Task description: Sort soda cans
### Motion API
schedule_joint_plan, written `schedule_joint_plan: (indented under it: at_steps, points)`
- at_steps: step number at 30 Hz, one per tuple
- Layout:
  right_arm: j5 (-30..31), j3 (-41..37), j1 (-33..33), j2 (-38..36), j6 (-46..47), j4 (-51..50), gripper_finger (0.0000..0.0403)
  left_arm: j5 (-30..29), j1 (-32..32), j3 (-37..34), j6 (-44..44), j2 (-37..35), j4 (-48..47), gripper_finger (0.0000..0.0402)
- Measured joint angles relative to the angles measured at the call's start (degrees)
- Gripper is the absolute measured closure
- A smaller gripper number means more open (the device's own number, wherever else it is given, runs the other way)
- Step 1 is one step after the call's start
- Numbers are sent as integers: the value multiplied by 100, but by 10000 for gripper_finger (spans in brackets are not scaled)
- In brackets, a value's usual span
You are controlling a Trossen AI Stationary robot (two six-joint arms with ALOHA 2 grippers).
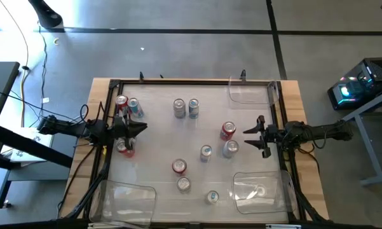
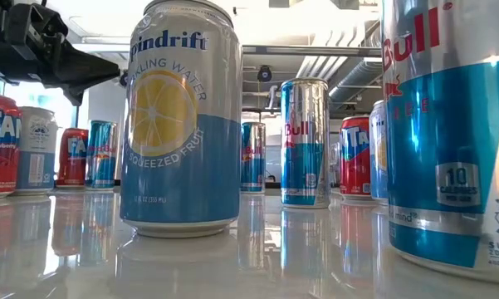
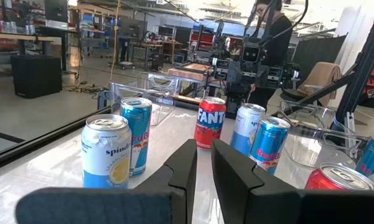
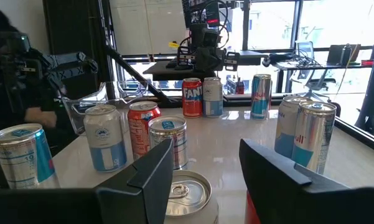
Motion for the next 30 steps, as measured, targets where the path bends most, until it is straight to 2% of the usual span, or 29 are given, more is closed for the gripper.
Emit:
schedule_joint_plan:
  at_steps: [24, 30]
  points:
    - [0, -2, 0, 0, 0, 0, 224, 0, 0, -1, -6, 0, 21, 357]
    - [1, -1, 1, 1, 0, -1, 224, 2, 0, 0, -714, 0, 22, 357]
